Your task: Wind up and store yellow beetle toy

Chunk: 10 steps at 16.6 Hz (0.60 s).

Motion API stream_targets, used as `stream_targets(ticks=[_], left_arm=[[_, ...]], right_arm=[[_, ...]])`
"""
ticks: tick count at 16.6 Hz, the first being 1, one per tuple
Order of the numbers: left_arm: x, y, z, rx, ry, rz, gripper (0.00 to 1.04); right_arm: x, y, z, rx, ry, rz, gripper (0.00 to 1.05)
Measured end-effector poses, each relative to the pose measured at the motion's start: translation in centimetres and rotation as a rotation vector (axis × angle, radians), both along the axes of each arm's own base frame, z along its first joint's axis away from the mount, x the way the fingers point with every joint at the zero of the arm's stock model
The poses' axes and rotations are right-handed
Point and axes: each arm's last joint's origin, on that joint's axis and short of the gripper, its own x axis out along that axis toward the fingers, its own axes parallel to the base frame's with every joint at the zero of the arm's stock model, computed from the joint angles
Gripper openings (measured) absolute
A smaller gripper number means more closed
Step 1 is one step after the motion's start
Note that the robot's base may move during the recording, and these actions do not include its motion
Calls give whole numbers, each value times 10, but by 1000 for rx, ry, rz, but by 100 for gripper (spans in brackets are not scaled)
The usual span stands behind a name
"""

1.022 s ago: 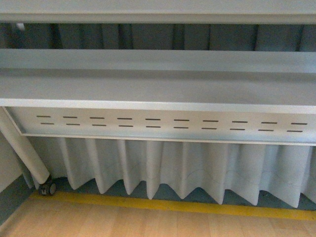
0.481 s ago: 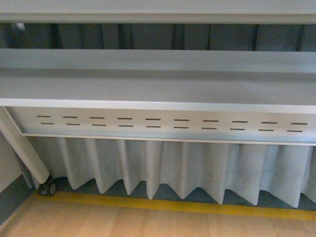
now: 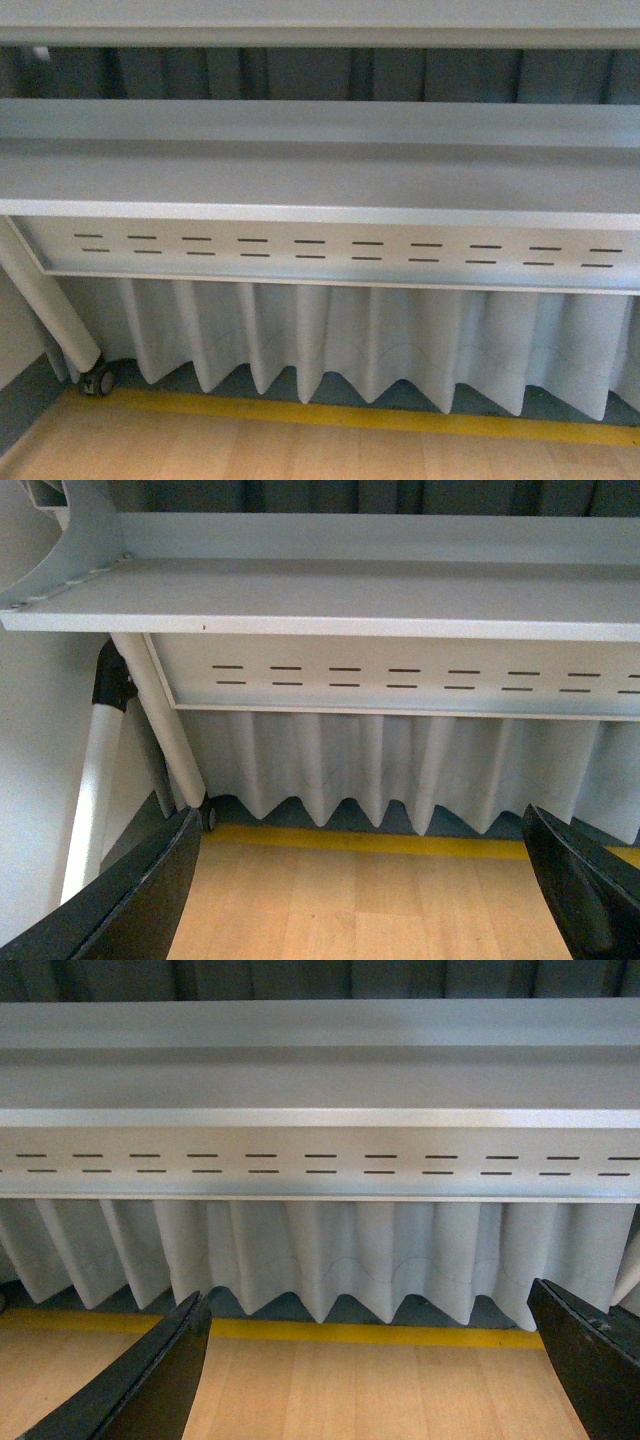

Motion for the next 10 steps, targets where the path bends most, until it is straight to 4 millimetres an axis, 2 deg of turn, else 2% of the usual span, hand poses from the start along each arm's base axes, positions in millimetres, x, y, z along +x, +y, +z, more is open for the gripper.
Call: stream_targets(ticks=[10], left_arm=[[0, 0, 0, 0, 0, 0, 98]], right_arm=[[0, 0, 0, 0, 0, 0, 98]])
